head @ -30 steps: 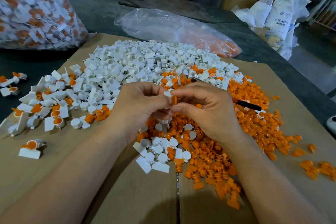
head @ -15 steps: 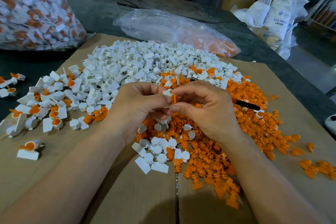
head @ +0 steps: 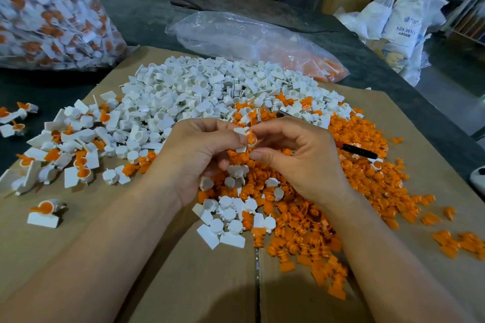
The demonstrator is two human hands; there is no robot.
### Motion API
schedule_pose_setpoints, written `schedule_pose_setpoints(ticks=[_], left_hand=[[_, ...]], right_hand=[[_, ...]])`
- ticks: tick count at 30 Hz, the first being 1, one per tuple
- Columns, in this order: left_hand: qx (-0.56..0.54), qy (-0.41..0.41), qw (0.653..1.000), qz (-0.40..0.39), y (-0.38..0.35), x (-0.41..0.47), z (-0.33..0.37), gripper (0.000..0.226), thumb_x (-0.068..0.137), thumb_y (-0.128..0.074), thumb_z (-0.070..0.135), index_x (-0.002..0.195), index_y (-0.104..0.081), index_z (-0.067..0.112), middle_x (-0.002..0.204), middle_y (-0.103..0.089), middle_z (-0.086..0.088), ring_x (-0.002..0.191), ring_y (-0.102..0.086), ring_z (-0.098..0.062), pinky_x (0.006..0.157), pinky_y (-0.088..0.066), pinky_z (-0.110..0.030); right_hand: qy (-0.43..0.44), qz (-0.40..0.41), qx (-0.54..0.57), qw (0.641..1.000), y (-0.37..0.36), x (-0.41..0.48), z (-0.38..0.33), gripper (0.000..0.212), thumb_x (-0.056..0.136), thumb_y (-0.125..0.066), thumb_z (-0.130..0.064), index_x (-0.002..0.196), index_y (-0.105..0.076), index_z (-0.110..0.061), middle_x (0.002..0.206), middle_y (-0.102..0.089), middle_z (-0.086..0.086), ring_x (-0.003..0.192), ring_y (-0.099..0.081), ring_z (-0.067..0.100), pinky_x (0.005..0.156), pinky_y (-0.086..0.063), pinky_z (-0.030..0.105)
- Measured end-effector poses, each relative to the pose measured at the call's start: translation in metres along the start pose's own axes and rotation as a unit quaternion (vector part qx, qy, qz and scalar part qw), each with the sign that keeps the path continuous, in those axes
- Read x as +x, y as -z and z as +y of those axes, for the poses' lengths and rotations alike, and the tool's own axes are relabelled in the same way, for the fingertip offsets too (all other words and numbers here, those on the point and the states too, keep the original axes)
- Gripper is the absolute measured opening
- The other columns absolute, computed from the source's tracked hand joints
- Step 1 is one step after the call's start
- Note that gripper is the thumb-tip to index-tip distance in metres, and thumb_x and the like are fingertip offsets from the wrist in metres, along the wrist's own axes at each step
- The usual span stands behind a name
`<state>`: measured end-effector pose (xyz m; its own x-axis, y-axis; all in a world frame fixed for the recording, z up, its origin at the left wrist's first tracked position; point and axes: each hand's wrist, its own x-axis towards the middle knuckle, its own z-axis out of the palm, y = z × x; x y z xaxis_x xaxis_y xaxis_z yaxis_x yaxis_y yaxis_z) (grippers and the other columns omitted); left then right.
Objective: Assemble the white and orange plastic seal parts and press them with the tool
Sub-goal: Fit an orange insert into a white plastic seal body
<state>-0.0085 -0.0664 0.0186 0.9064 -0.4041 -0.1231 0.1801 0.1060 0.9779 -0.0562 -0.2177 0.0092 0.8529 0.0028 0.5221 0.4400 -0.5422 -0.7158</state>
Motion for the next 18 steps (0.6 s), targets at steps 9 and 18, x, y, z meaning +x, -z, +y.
schedule_pose_setpoints(ticks=[9, 18], left_hand=[[-0.002, 0.003, 1.000, 0.003, 0.0003, 0.0003, 0.0004, 0.020, 0.068, -0.070, 0.001, 0.055, -0.064, 0.015, 0.042, -0.052, 0.004, 0.032, -0.039, -0.007, 0.031, -0.023, -0.011], [0.007, -0.014, 1.000, -0.009, -0.0005, -0.0019, 0.0004, 0.020, 0.069, -0.070, -0.002, 0.056, -0.063, 0.011, 0.047, -0.058, -0.002, 0.034, -0.047, -0.009, 0.034, -0.032, -0.013]], right_hand=[[0.018, 0.000, 0.002, 1.000, 0.0004, -0.0004, -0.0006, 0.040, 0.070, -0.073, -0.007, 0.094, -0.060, -0.036, 0.088, -0.063, -0.018, 0.076, -0.065, 0.001, 0.072, -0.051, 0.014], [0.067, 0.020, -0.008, 0.998, -0.0012, 0.0006, 0.0013, 0.037, 0.071, -0.071, -0.009, 0.106, -0.060, -0.013, 0.088, -0.063, -0.009, 0.079, -0.063, 0.006, 0.071, -0.051, 0.016]])
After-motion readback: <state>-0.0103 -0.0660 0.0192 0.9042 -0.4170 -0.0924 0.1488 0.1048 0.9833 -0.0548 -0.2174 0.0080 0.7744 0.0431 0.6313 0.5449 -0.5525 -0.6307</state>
